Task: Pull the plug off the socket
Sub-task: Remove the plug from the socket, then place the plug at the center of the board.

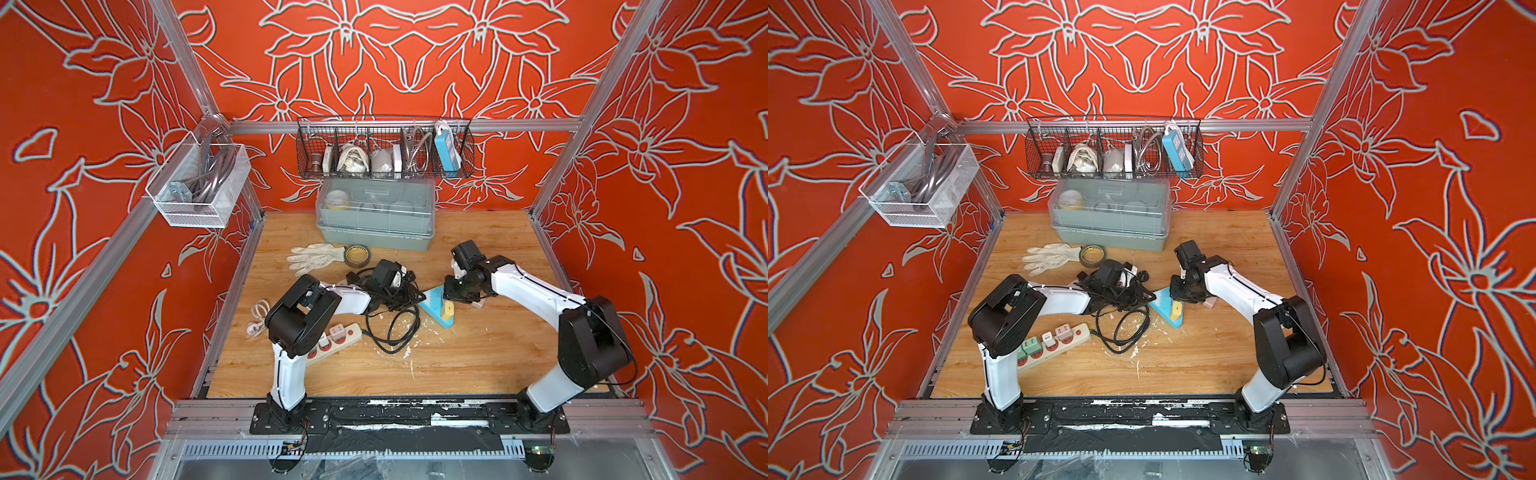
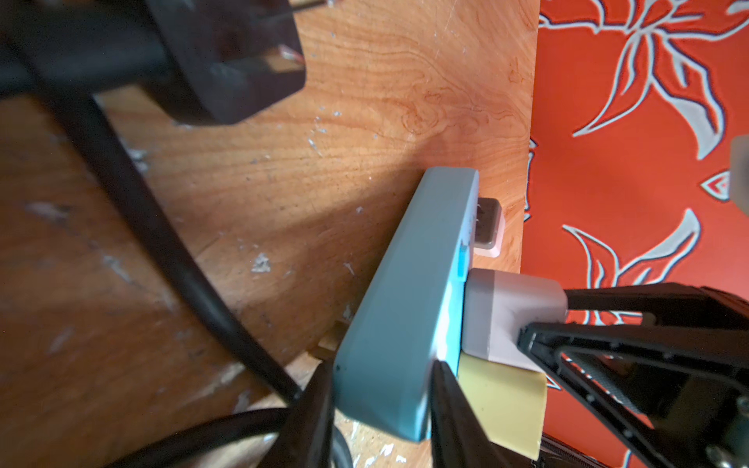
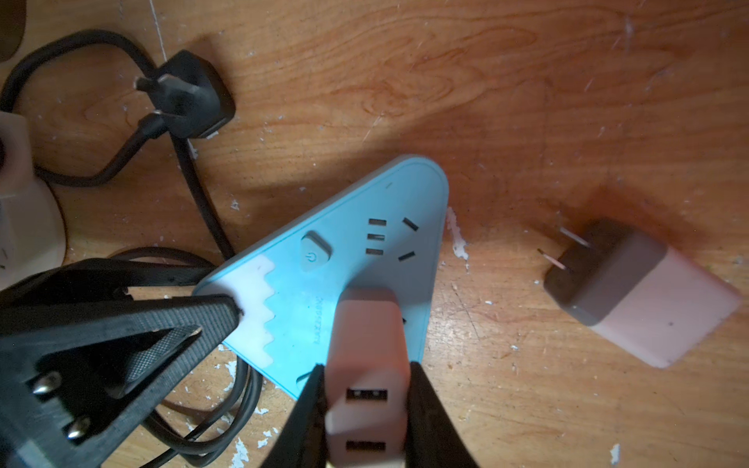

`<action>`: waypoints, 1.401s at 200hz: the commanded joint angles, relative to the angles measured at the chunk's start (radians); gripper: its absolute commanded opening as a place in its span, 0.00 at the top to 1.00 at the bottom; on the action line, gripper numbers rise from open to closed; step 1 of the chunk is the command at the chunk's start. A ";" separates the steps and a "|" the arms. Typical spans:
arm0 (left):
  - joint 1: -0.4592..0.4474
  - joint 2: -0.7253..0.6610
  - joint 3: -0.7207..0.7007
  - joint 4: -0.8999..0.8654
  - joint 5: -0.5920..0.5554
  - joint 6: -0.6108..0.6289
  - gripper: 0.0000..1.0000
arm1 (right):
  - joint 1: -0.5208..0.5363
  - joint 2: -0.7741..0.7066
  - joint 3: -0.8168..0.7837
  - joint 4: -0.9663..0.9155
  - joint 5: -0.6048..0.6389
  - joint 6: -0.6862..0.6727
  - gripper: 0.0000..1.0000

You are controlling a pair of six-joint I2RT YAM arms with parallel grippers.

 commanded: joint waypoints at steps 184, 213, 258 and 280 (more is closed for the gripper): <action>0.008 0.122 -0.054 -0.278 -0.166 0.076 0.75 | -0.208 -0.214 -0.058 0.174 -0.060 -0.042 1.00; 0.008 0.114 -0.053 -0.265 -0.140 0.068 0.75 | -0.278 -0.100 -0.029 0.256 -0.114 -0.097 1.00; 0.006 0.099 -0.049 -0.265 -0.130 0.065 0.75 | -0.324 0.154 0.122 0.336 -0.231 -0.106 0.90; 0.007 0.090 -0.045 -0.265 -0.125 0.061 0.75 | -0.337 0.264 0.209 0.346 -0.291 -0.078 0.87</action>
